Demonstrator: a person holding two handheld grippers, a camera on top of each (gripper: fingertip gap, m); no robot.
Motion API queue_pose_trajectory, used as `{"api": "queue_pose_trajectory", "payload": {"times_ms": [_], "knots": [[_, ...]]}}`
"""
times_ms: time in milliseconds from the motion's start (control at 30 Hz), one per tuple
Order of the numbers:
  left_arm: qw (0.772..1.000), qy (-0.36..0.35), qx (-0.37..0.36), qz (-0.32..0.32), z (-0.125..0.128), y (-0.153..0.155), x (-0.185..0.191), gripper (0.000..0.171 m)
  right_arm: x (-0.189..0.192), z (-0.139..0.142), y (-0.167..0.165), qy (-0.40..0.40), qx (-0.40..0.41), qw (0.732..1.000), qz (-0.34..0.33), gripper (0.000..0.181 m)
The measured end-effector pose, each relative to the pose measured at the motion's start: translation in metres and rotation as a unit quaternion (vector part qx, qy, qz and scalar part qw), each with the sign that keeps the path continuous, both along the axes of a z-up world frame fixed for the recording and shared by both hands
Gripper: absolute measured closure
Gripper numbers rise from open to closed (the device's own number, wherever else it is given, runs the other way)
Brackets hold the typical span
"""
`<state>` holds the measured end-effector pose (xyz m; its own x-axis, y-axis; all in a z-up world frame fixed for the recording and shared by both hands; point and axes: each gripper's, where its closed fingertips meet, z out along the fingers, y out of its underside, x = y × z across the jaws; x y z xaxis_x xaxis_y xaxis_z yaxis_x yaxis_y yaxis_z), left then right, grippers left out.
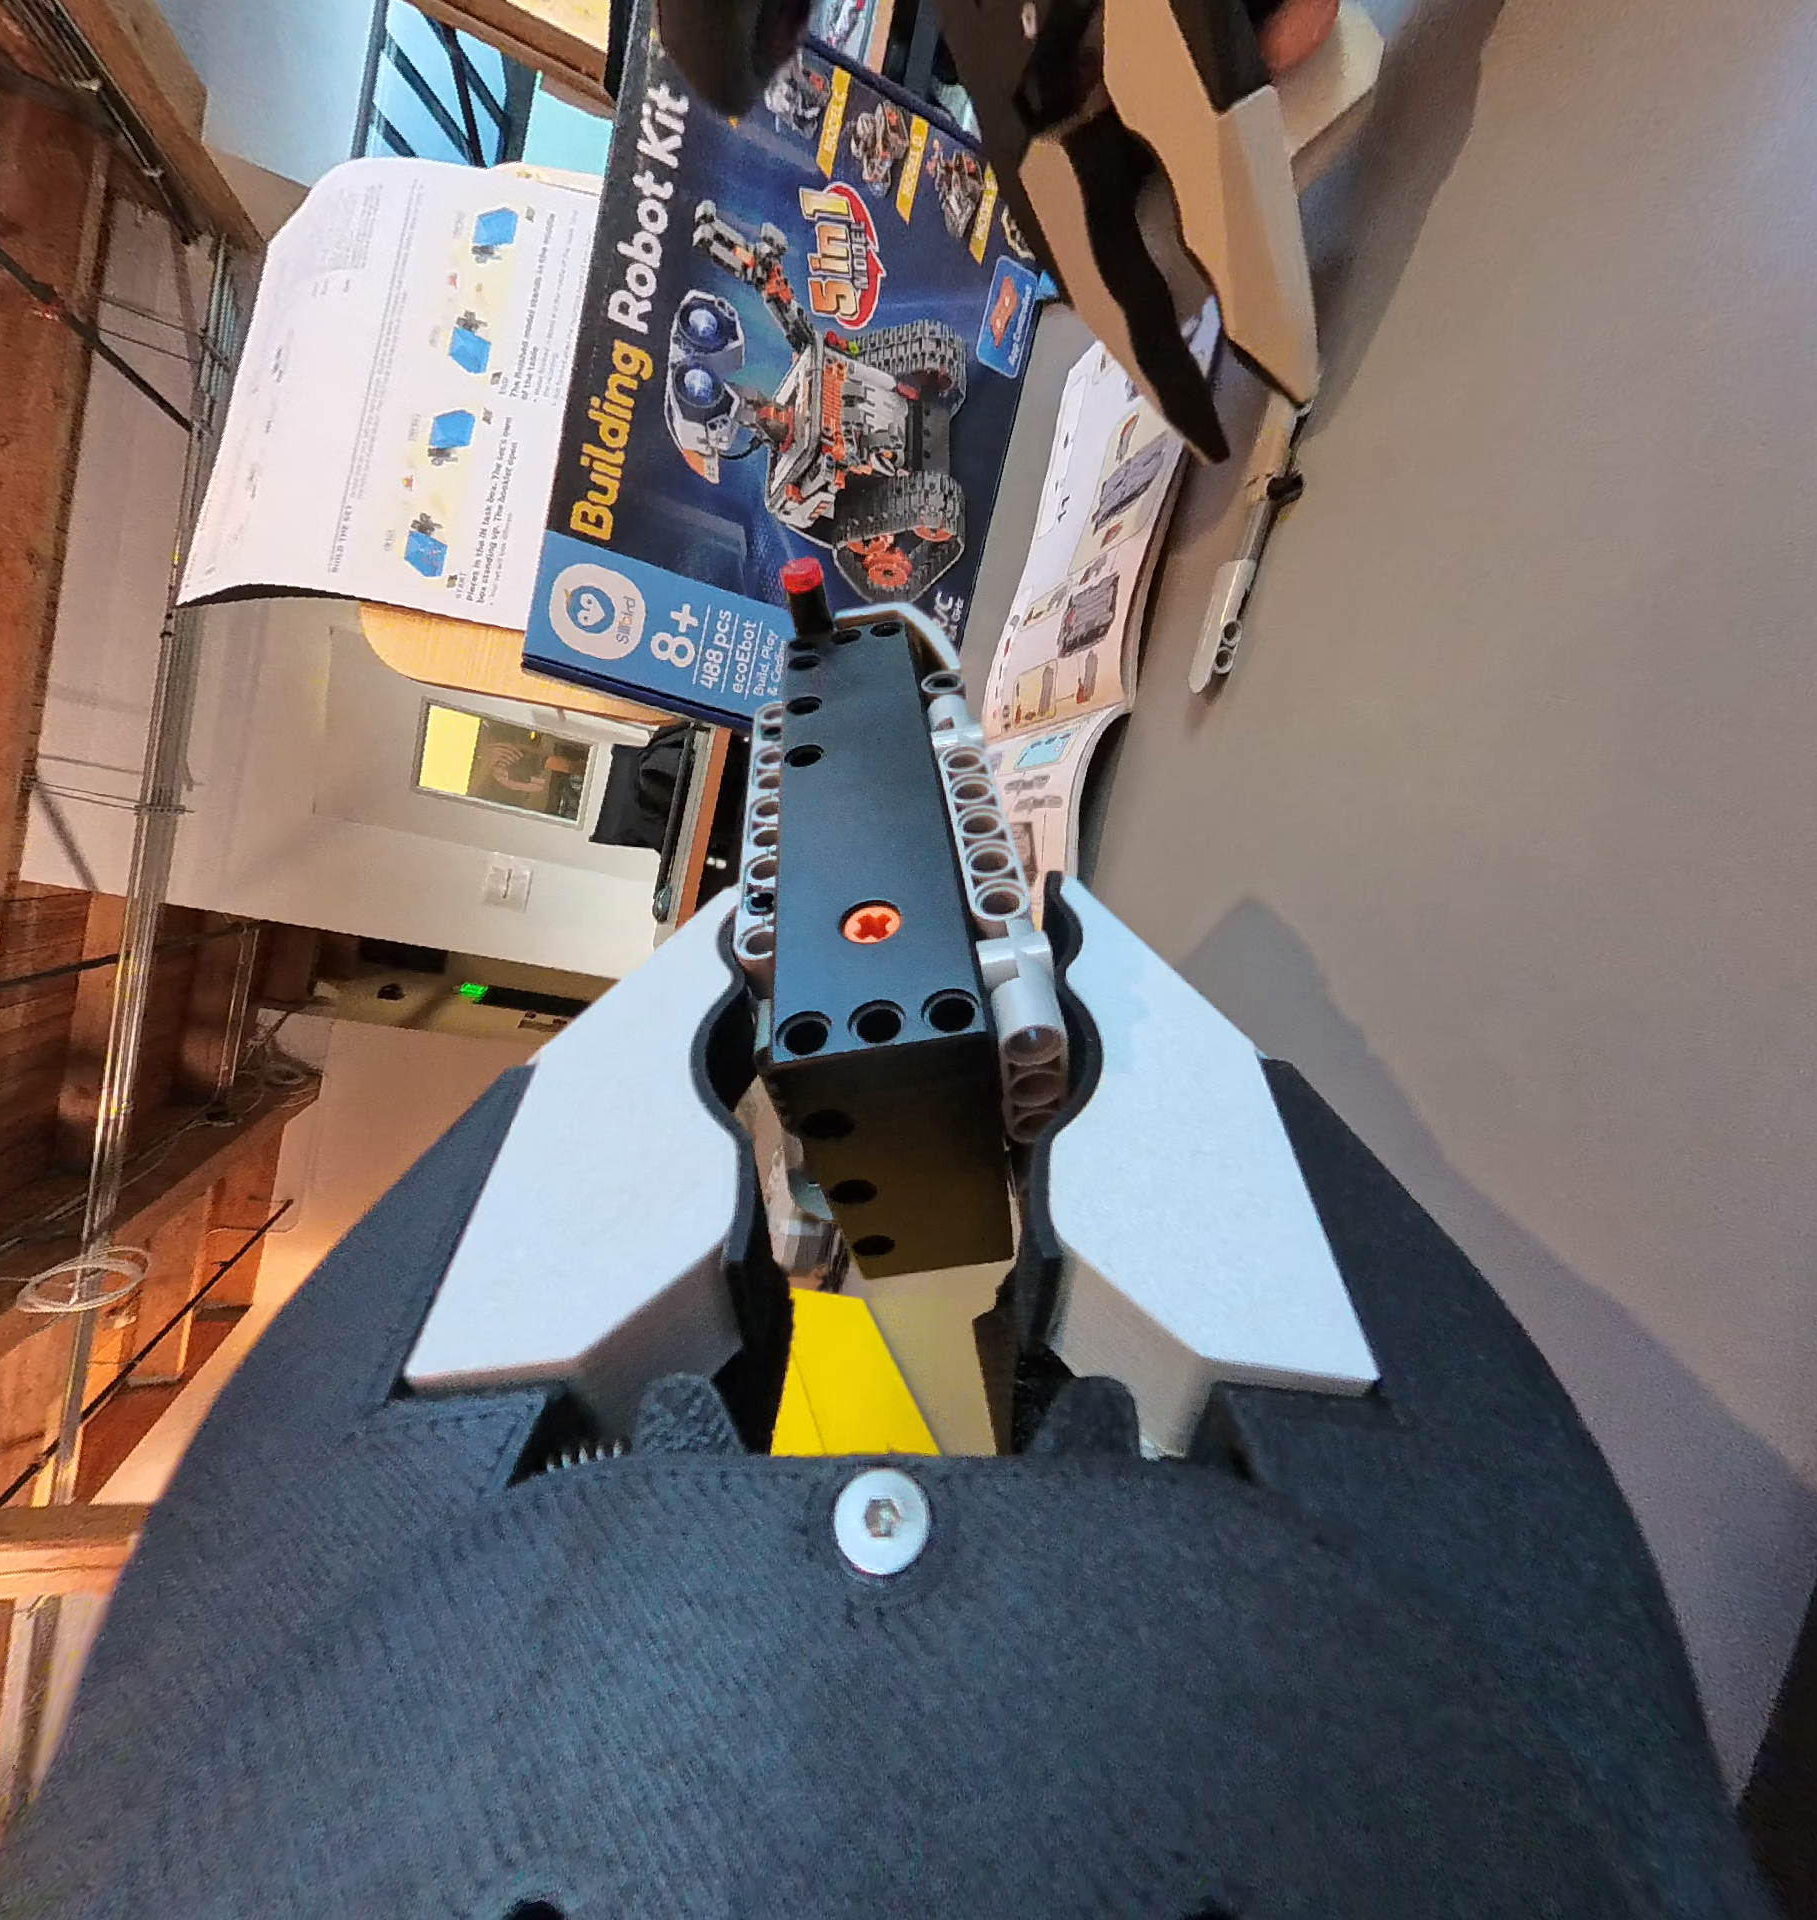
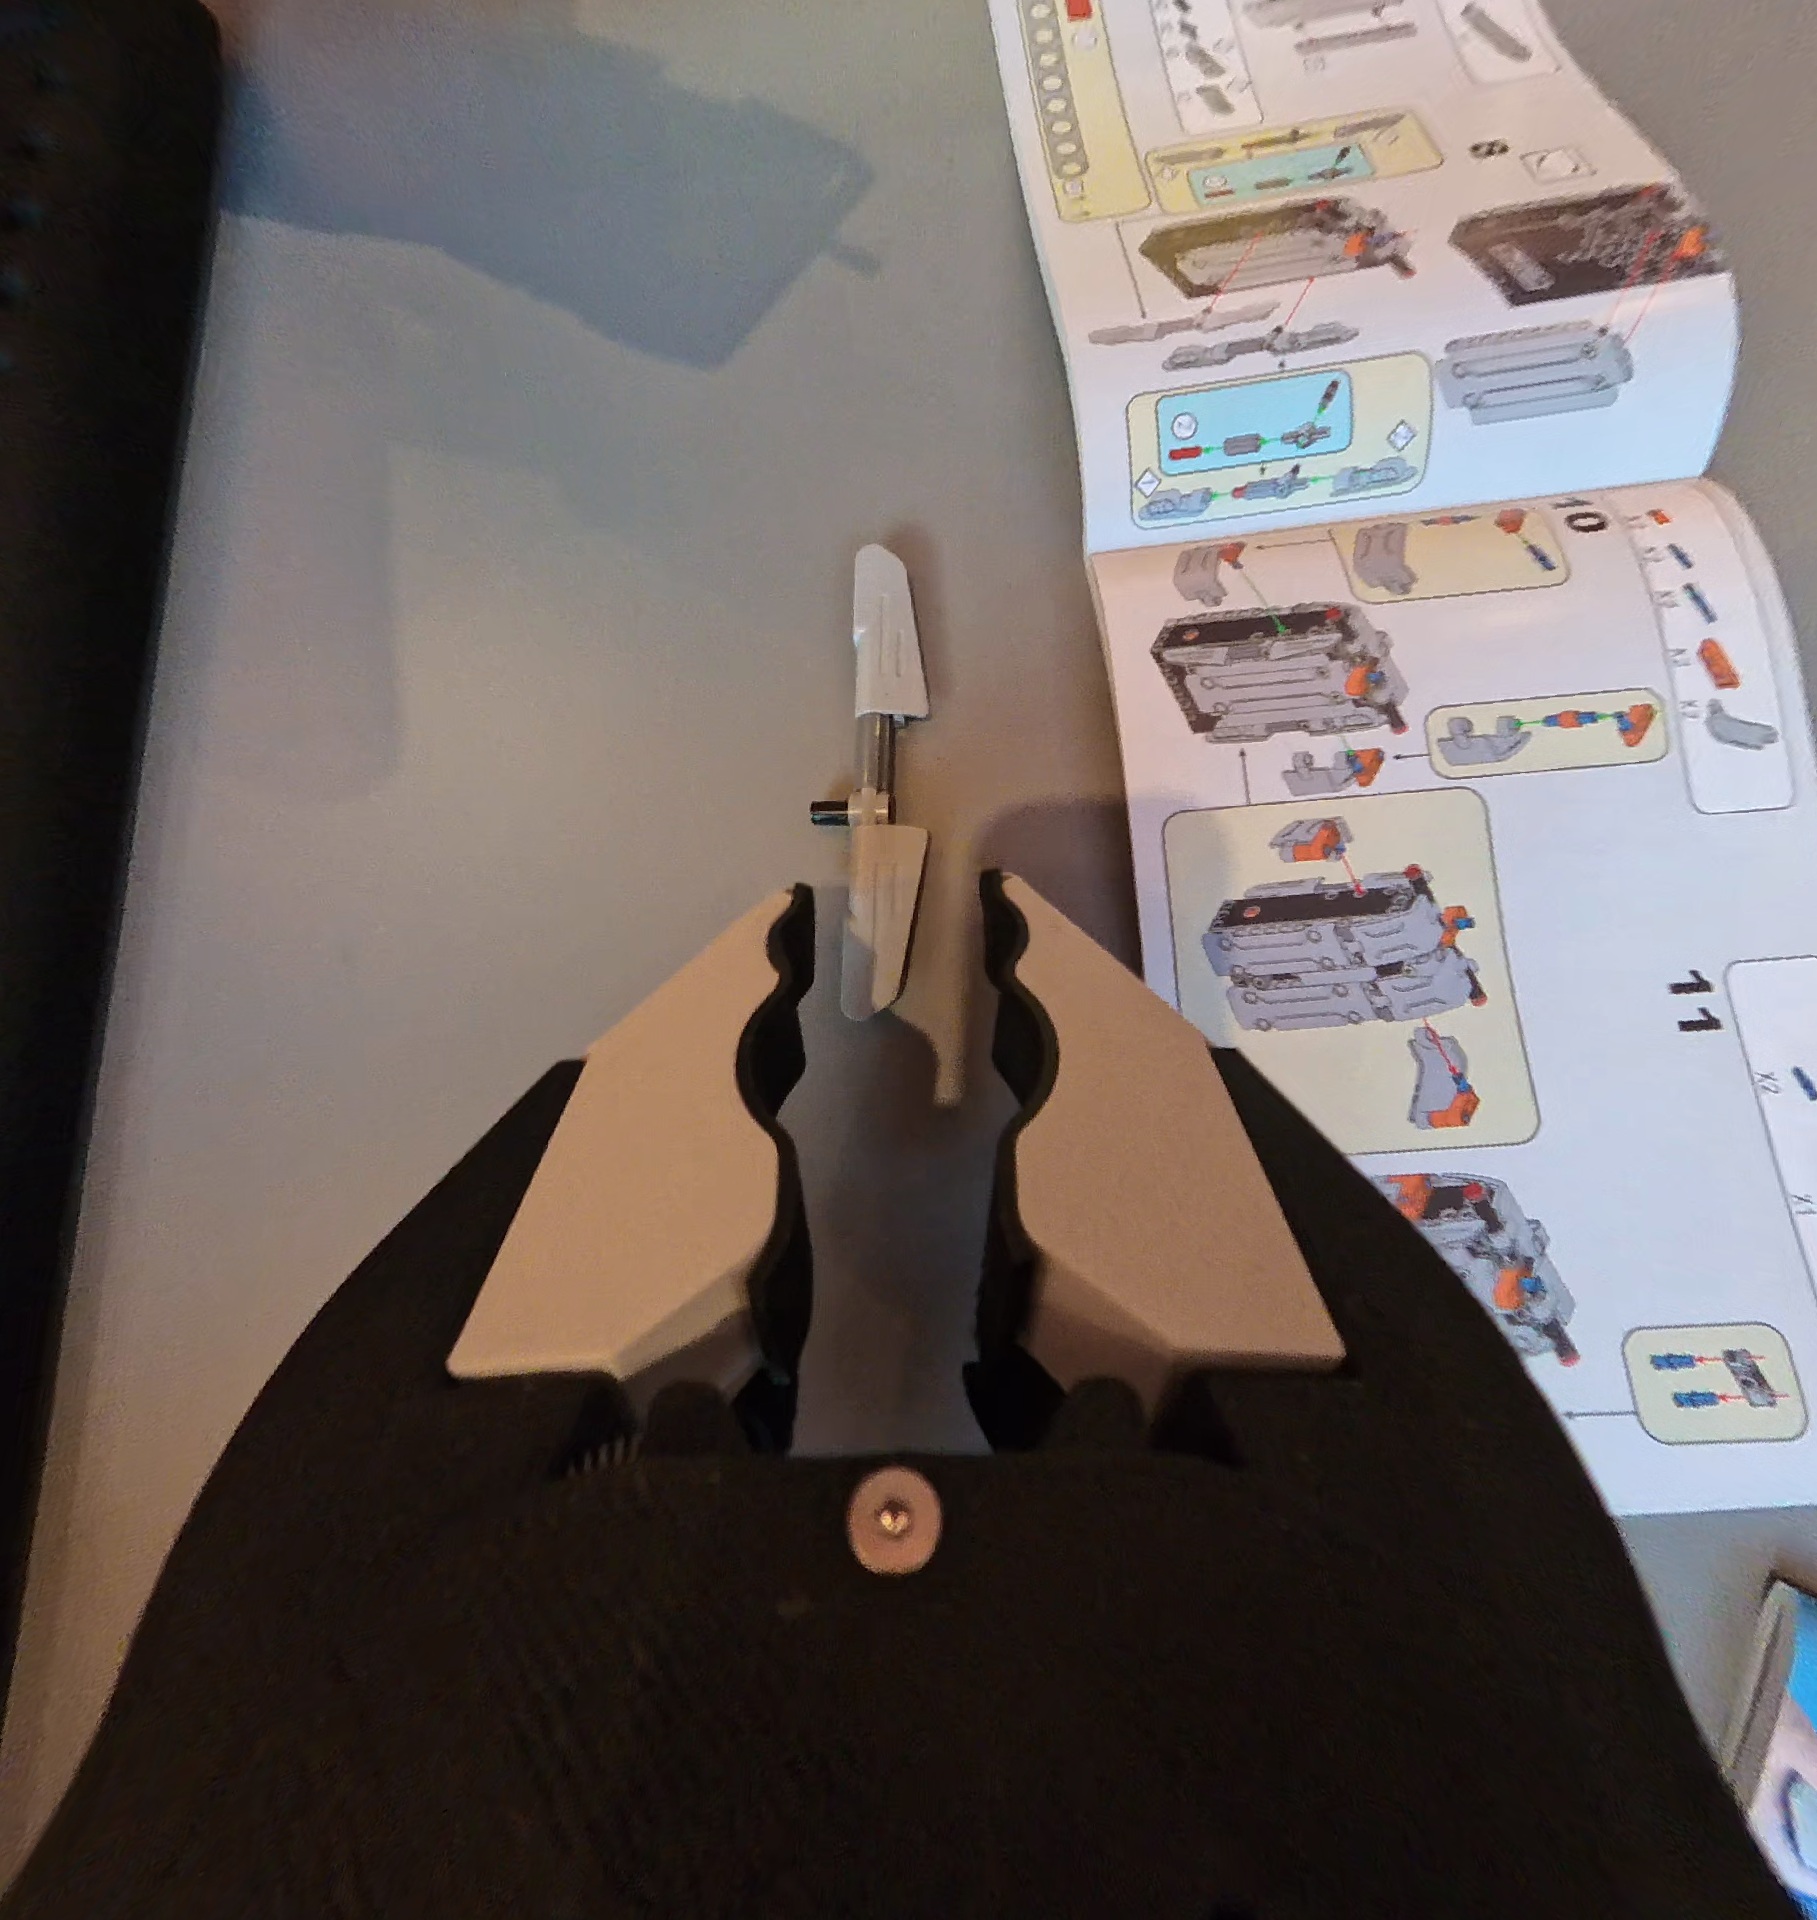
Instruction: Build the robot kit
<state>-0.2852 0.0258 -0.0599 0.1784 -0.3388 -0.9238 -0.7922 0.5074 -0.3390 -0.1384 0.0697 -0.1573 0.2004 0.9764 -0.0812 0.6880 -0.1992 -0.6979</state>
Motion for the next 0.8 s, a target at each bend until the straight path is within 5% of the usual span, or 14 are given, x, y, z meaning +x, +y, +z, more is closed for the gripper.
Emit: {"api": "queue_pose_trajectory", "payload": {"times_ms": [300,500,667,800], "knots": [[0.999,0.021,0.019,-0.028,-0.005,-0.004,0.007,0.120,-0.005,-0.004,-0.002,-0.005,-0.029,0.999,0.014,0.170],[1.000,0.005,-0.001,-0.001,-0.008,-0.005,-0.011,0.120,-0.003,0.011,-0.004,-0.001,0.122,0.992,0.041,0.170],[1.000,-0.007,-0.009,0.028,-0.007,-0.006,-0.036,0.120,0.010,0.040,0.014,-0.088,0.413,0.904,0.065,0.170],[0.999,-0.019,-0.025,0.031,-0.008,-0.008,-0.043,0.120,0.003,0.057,0.017,-0.077,0.488,0.867,0.063,0.170]]}}
